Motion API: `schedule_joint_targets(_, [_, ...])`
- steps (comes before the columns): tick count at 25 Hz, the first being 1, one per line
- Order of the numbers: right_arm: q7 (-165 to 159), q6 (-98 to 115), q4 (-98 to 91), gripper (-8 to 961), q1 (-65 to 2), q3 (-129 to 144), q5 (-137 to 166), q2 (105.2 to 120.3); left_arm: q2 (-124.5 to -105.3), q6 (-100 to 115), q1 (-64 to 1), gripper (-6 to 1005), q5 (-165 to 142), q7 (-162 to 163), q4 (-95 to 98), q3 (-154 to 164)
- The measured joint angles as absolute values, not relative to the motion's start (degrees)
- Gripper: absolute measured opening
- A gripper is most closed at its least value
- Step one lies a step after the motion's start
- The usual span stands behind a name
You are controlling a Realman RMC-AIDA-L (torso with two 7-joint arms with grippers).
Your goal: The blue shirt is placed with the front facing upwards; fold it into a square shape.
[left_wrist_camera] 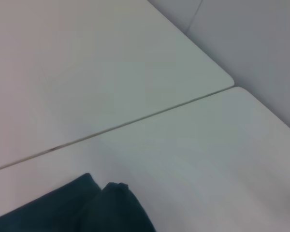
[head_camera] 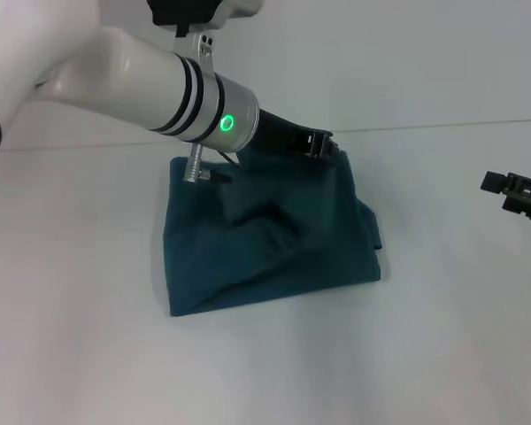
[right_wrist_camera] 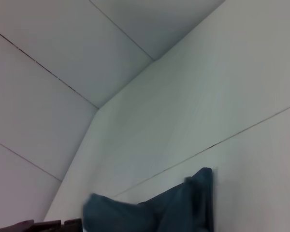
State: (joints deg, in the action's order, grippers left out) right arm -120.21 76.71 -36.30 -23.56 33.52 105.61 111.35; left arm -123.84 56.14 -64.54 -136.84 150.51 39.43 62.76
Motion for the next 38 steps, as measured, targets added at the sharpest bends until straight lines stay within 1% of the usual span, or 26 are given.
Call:
schedule_joint_targets(2, [-120.23,76.71,-36.3,928,-23.55,33.53,105.63,111.36,-123.84,55.44,-64.72,94,-136.91,150.75,38.99,62.77])
schedule_joint_targets(7, [-120.29,76.71,-36.3,928,-23.55,33.5,105.65,111.35,-123.89,54.95,-64.84,262,-136.3,150.84,38.69,62.91])
schedule_joint_targets(10, [-120.3,76.72,-36.3,928,-23.49,33.49,105.65,111.35,-123.89,55.35,-64.36,494,-134.99,150.21,39.1,62.66])
schedule_joint_targets(13, [-120.32,76.73,-36.3,928,-23.47,33.62,105.65,111.35,-123.4,55.49,-63.34,560,-134.79,151.44,39.45,62.47])
schedule_joint_targets(16, [-120.32,76.73,-36.3,928,-23.47,33.73,105.65,111.26,-122.06,55.75,-61.87,625,-134.93,155.06,39.25,62.42])
schedule_joint_targets(17, [-120.32,76.73,-36.29,928,-23.46,33.74,105.65,111.2,-121.5,56.13,-61.02,647,-134.94,156.85,39.13,62.38])
schedule_joint_targets(20, [-120.32,76.73,-36.3,928,-23.6,33.66,106.61,110.94,-120.88,57.5,-58.49,713,-134.72,159.19,39.81,61.3])
schedule_joint_targets(25, [-120.45,76.73,-36.59,928,-24.24,33.5,109.07,110.31,-121.14,64.3,-52.14,860,-134.58,159.14,46.36,54.15])
schedule_joint_targets(26, [-120.48,76.74,-36.67,928,-24.33,33.58,109.19,110.18,-121.14,64.3,-52.14,892,-134.58,159.14,46.36,54.15])
schedule_joint_targets(27, [-120.53,76.74,-36.69,928,-24.36,33.69,109.26,110.0,-120.79,68.61,-48.69,923,-134.55,159.01,50.42,53.05])
schedule_joint_targets(29, [-120.58,76.85,-36.68,928,-24.47,33.8,109.29,109.58,-120.38,70.71,-46.95,923,-134.53,159.05,51.86,52.81])
schedule_joint_targets(31, [-120.59,76.91,-36.61,928,-24.51,33.82,109.3,109.41,-119.73,72.21,-44.73,922,-134.54,159.29,52.38,52.3])
schedule_joint_targets(33, [-120.59,76.95,-36.55,928,-24.52,33.83,109.31,109.3,-119.47,72.56,-43.41,921,-134.63,159.37,51.97,51.91])
schedule_joint_targets(35, [-120.59,77.02,-36.52,928,-24.52,33.87,109.33,109.25,-119.41,72.52,-42.94,921,-134.82,159.25,51.58,52.02])
schedule_joint_targets(38, [-120.59,77.1,-36.52,928,-24.55,33.94,109.47,109.25,-118.68,72.1,-43.05,920,-135.1,157.71,49.73,53.06])
